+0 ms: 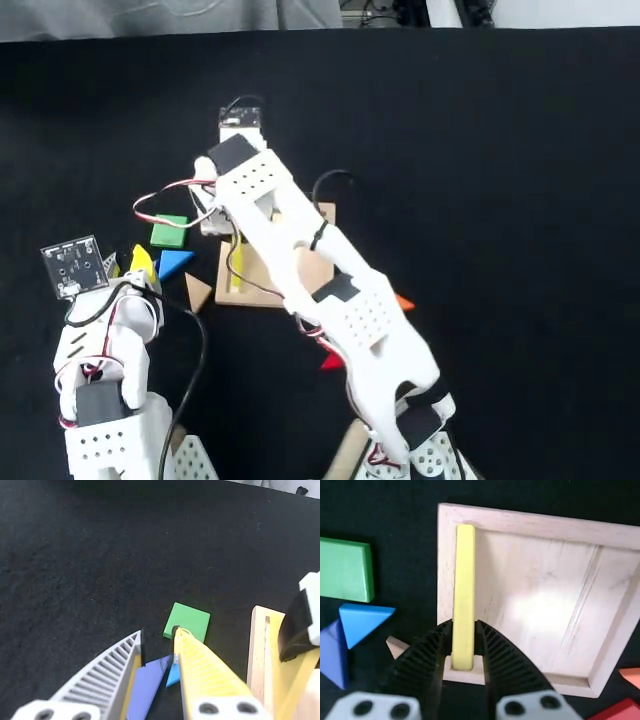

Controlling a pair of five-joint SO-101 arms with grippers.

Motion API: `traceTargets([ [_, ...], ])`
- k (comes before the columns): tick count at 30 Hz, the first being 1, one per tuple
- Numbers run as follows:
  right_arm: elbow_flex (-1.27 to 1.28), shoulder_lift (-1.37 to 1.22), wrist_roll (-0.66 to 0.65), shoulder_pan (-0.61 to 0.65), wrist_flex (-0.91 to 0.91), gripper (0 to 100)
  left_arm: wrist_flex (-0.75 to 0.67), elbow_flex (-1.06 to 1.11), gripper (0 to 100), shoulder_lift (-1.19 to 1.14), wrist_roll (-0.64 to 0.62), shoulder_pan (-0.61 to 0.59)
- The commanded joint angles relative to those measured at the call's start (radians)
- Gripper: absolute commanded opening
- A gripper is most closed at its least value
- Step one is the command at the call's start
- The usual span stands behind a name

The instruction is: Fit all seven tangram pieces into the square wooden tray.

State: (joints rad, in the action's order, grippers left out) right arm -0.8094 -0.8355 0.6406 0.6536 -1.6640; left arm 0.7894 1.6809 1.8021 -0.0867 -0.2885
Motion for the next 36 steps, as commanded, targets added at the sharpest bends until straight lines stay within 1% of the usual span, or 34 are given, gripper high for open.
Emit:
traceTargets([
  [1, -0.064, -0.005, 0.003, 0.006, -0.017, 2.6, 0.003, -0.002, 12, 0.006, 0.002, 0.015],
  [3, -0.062, -0.019, 0.009, 0.006, -0.018, 8.4, 0.003, -0.004, 12, 0.006, 0.002, 0.015],
  [7, -0.067, -0.041, 0.011, 0.012, -0.049, 25.0, 0.003, -0.004, 12, 0.006, 0.002, 0.015],
  [9, -0.067, -0.041, 0.012, 0.012, -0.054, 29.9, 0.003, -0.004, 12, 0.006, 0.002, 0.015],
  [10, -0.068, -0.041, 0.012, 0.009, -0.057, 30.5, 0.003, -0.004, 12, 0.006, 0.002, 0.015],
  [15, -0.107, -0.041, 0.005, -0.003, -0.1, 26.6, -0.002, -0.002, 12, 0.006, 0.002, 0.016],
  [20, -0.114, -0.039, -0.005, -0.069, -0.101, 21.7, -0.005, -0.001, 12, 0.006, 0.002, 0.016],
  [23, -0.084, -0.012, -0.095, -0.147, -0.103, 18.9, -0.005, -0.001, 12, 0.006, 0.002, 0.016],
  [25, -0.019, 0.019, -0.23, -0.204, -0.101, 15.8, -0.005, -0.001, 12, 0.006, 0.002, 0.016],
  [27, 0.031, 0.065, -0.339, -0.244, -0.103, 11.2, -0.005, -0.001, 12, 0.006, 0.002, 0.016],
  [29, 0.104, 0.124, -0.384, -0.269, -0.103, 4.0, -0.005, -0.001, 12, 0.006, 0.002, 0.016],
  [30, 0.151, 0.153, -0.402, -0.273, -0.101, 0.6, -0.005, -0.001, 12, 0.006, 0.002, 0.018],
  [32, 0.239, 0.205, -0.445, -0.259, -0.095, 2.6, -0.006, -0.001, 12, 0.006, 0.002, 0.018],
  [33, 0.269, 0.22, -0.463, -0.238, -0.094, 1.9, -0.006, -0.001, 12, 0.006, 0.002, 0.025],
  [36, 0.332, 0.229, -0.47, -0.189, -0.051, 1.1, -0.006, 0.002, 12, 0.006, 0.005, 0.051],
])
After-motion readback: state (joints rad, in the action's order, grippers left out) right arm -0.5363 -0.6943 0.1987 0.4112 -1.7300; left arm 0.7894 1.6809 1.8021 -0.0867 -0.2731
